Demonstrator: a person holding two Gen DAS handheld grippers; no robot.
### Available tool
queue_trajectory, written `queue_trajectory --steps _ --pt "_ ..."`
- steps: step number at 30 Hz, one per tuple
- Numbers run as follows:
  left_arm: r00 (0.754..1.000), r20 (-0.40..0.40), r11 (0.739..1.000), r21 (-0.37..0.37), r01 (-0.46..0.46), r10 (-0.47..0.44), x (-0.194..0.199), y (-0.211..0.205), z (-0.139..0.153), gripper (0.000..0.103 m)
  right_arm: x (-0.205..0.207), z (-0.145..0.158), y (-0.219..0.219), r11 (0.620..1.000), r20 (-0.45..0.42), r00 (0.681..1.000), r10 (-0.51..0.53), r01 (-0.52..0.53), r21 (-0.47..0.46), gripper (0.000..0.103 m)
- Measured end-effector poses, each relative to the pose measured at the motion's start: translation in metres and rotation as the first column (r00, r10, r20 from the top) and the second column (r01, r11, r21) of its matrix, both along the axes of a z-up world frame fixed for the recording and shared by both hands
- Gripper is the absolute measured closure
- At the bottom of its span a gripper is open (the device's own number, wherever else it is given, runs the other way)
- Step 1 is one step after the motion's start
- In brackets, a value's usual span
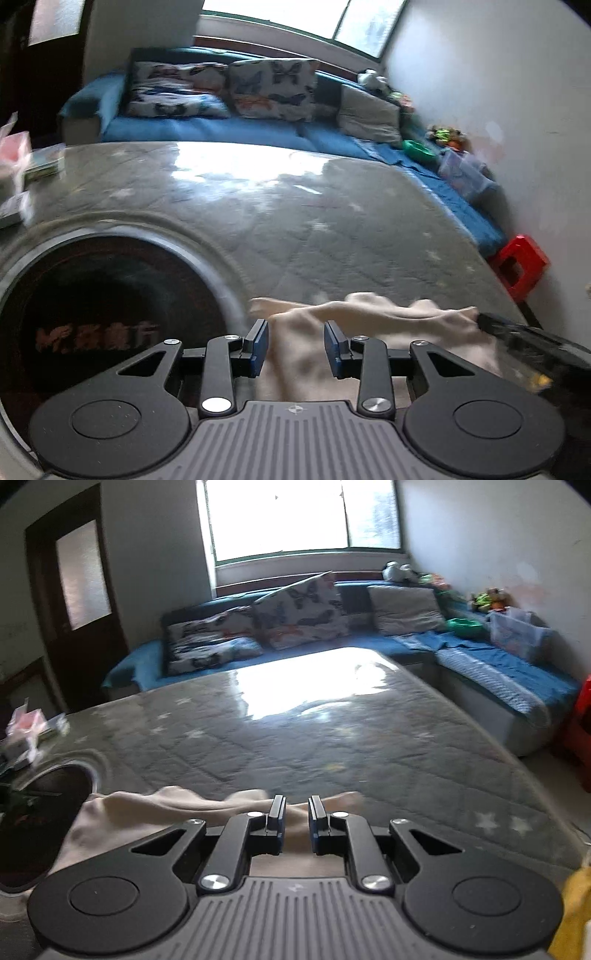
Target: Fold clothes
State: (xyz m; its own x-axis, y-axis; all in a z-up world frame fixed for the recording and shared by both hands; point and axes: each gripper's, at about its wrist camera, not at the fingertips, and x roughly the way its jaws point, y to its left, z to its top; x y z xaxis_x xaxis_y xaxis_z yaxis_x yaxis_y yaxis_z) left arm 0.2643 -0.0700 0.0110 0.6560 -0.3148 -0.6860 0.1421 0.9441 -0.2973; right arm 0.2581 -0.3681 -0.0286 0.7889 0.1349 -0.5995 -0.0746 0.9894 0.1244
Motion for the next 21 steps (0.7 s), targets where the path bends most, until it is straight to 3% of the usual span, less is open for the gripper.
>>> queue_trajectory --steps 7,16,21 --pt "0.998 -0.017 0.998 -0.001 0.064 -0.064 0.016 -0.029 -0.013 0.070 0.017 -0.015 0.020 1.000 -0.038 0.999 0.020 -0.020 -0.001 0.090" --pt "0.997 -0.058 0.999 0.010 0.051 -0.050 0.034 -0.033 -0.031 0.070 0.023 -0.023 0.020 0.999 -0.051 0.998 0.028 -0.029 -0.018 0.086" --pt "0.998 -0.045 0.998 0.016 0.052 -0.051 0.027 -0.033 -0.025 0.070 0.011 -0.013 0.024 0.999 -0.031 0.998 0.050 -0.050 -0.014 0.075"
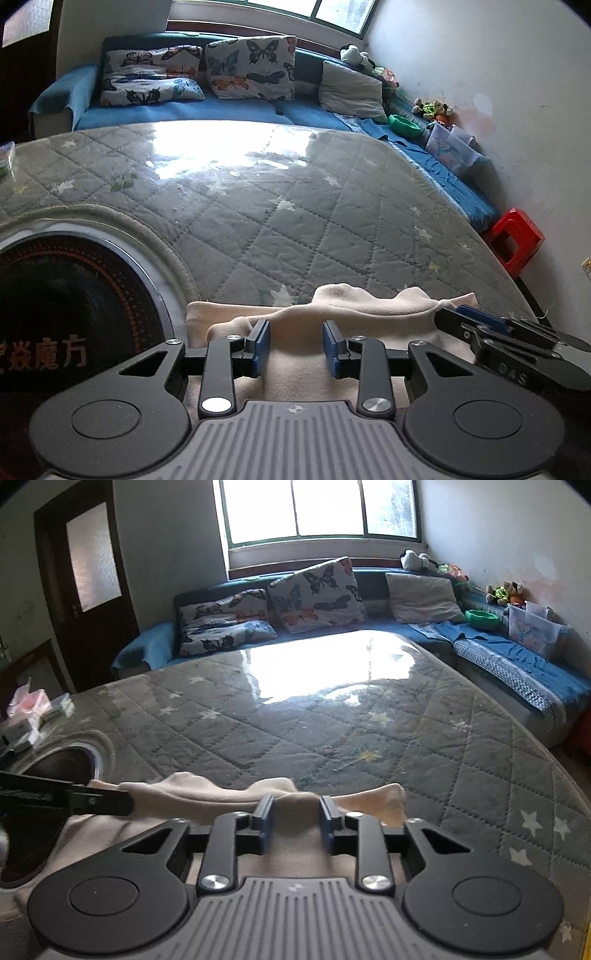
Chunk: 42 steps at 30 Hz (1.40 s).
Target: Fold clothes
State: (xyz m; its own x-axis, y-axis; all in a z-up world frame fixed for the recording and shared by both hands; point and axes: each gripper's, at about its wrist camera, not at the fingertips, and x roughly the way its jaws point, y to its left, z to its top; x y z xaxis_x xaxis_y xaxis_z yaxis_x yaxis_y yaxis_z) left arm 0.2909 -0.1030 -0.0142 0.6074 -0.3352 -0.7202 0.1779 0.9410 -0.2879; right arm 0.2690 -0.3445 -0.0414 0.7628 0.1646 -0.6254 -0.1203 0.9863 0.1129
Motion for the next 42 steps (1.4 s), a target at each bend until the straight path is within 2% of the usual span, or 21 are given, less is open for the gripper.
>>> queue_trajectory --steps 2,6,14,18,23,32,37,42 --pt "1.000 0.002 1.000 0.002 -0.002 0.002 -0.003 0.001 0.002 0.070 -0.008 0.004 0.004 1.000 0.008 1.000 0.025 -0.025 0.001 0.074" --pt "1.000 0.013 1.000 0.004 0.004 -0.004 -0.014 0.004 0.006 0.070 -0.026 0.007 0.022 0.996 0.008 0.996 0.092 -0.092 -0.022 0.066" --pt "0.999 0.033 1.000 0.023 0.013 -0.013 -0.038 0.015 0.011 0.070 -0.055 0.002 0.056 0.980 0.008 0.984 0.177 -0.175 -0.097 0.062" --pt "0.999 0.032 0.999 0.031 0.005 -0.006 -0.048 0.023 0.008 0.070 -0.069 0.000 0.072 0.967 0.029 0.977 0.209 -0.202 -0.154 0.054" --pt "1.000 0.028 0.999 0.047 -0.008 0.007 -0.053 0.030 0.002 0.070 -0.083 0.004 0.091 0.952 0.062 0.966 0.250 -0.234 -0.197 0.054" --pt "1.000 0.030 0.998 0.068 -0.010 0.008 -0.065 0.036 -0.005 0.068 -0.101 0.000 0.111 0.934 0.067 0.949 0.307 -0.286 -0.213 0.054" --pt "0.999 0.044 0.998 0.070 -0.009 0.006 -0.075 0.039 -0.003 0.067 -0.113 0.007 0.093 0.956 0.084 0.962 0.261 -0.245 -0.163 0.053" --pt "0.998 0.066 0.997 0.074 -0.007 0.003 -0.086 0.038 0.001 0.067 -0.122 0.013 0.058 0.983 0.098 0.985 0.145 -0.132 -0.128 0.053"
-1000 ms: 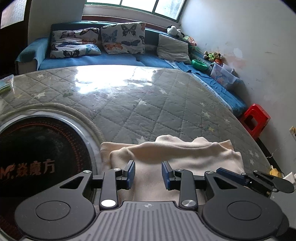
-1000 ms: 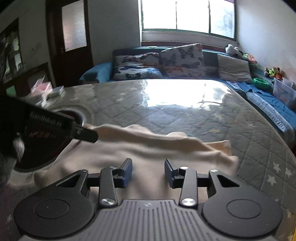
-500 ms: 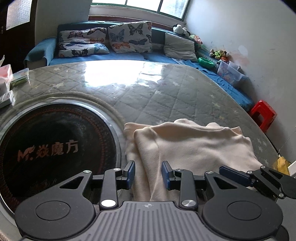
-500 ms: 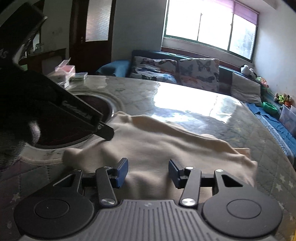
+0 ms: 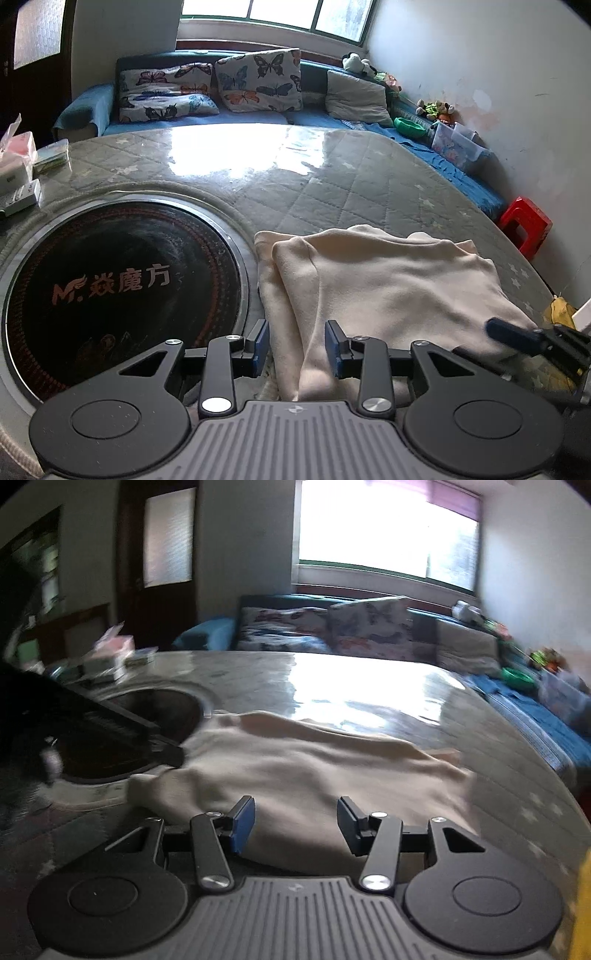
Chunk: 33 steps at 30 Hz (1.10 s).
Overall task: Fold clothes
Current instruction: 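Open both grippers and press the folded sweatshirt flat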
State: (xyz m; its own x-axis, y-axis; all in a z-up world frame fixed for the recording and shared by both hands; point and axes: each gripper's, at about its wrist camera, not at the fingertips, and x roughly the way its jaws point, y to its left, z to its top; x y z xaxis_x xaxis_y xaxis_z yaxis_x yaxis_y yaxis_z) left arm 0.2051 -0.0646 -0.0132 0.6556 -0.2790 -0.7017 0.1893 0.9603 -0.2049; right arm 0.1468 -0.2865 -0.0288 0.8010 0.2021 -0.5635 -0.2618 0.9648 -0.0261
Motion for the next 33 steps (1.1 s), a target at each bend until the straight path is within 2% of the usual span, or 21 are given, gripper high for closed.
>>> queue_trajectory --steps 4,10,15,20,28,33 --pt "1.000 0.012 1.000 0.015 0.014 -0.014 -0.005 -0.004 0.001 0.067 -0.003 -0.002 -0.028 0.996 -0.008 0.996 -0.090 0.090 0.015 0.053" --pt "1.000 0.009 0.999 0.046 0.023 -0.024 -0.009 -0.007 -0.004 0.067 -0.005 -0.011 -0.055 0.985 -0.056 0.985 -0.165 0.167 0.048 0.053" --pt "1.000 0.013 0.998 0.061 0.027 -0.028 -0.012 -0.008 -0.006 0.066 -0.009 -0.003 -0.059 0.983 -0.020 0.986 -0.167 0.168 0.070 0.053" --pt "1.000 0.012 0.998 0.065 0.020 -0.021 -0.016 -0.007 -0.003 0.063 0.001 -0.011 -0.062 0.981 -0.054 0.983 -0.176 0.180 0.078 0.053" --pt "0.999 0.038 0.992 0.126 0.014 -0.019 -0.032 -0.007 0.000 0.051 -0.005 -0.006 -0.054 0.982 -0.027 0.987 -0.156 0.158 0.104 0.052" --pt "0.999 0.045 0.989 0.145 0.003 -0.009 -0.043 -0.002 0.001 0.047 -0.006 -0.007 -0.046 0.986 -0.038 0.992 -0.125 0.128 0.106 0.052"
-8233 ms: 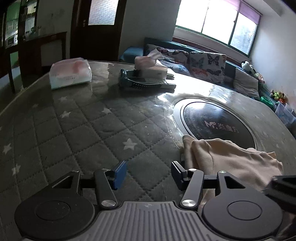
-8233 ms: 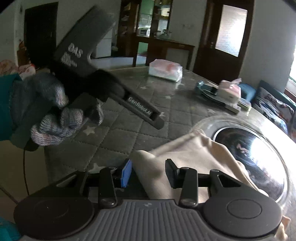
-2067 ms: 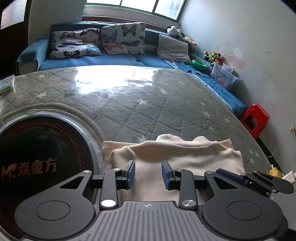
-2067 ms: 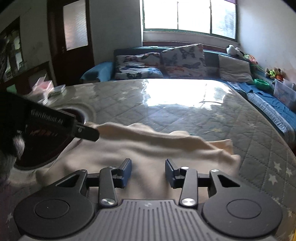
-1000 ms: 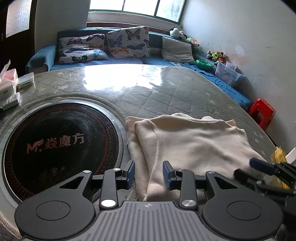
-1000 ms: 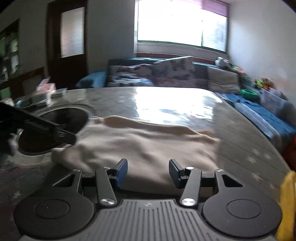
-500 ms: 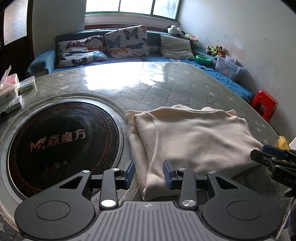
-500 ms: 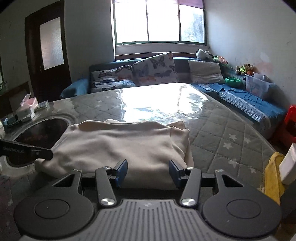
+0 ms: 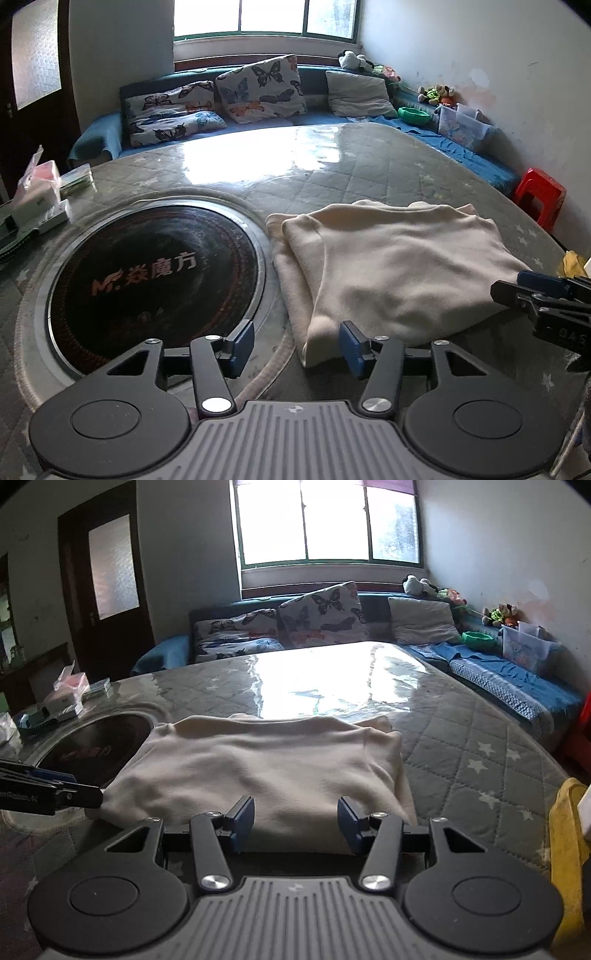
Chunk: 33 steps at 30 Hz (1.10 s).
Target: Fold clothes
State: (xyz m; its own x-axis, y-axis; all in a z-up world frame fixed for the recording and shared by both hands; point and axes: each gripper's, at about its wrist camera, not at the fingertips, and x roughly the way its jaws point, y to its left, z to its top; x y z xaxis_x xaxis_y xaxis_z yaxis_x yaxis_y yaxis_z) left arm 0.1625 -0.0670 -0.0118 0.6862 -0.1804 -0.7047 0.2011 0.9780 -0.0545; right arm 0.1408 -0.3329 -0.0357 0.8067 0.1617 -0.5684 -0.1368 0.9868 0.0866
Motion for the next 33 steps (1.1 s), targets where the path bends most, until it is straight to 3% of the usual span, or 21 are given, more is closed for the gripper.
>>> queue_trajectory --steps 5,10,12,25,33 --pt "1.000 0.004 1.000 0.002 -0.014 0.014 -0.010 0.006 0.002 0.042 0.000 -0.004 0.003 1.000 -0.029 0.999 0.022 -0.022 -0.008 0.049" --pt "1.000 0.016 1.000 0.005 -0.026 0.026 -0.021 0.010 0.003 0.031 -0.009 0.002 0.008 1.000 -0.014 1.000 0.026 -0.026 -0.017 0.033" --pt "0.999 0.021 1.000 0.006 -0.030 0.030 -0.025 0.012 0.004 0.028 -0.013 0.004 0.011 0.999 -0.008 1.000 0.026 -0.026 -0.023 0.021" --pt "0.997 0.080 1.000 0.004 -0.024 0.023 -0.050 0.017 0.009 0.005 -0.031 0.006 0.022 0.999 0.001 1.000 0.018 -0.018 -0.032 0.007" --pt "0.993 0.118 0.999 0.035 -0.011 0.007 -0.062 0.014 0.009 0.000 -0.042 0.006 0.028 0.999 0.010 1.000 0.002 -0.002 -0.038 0.000"
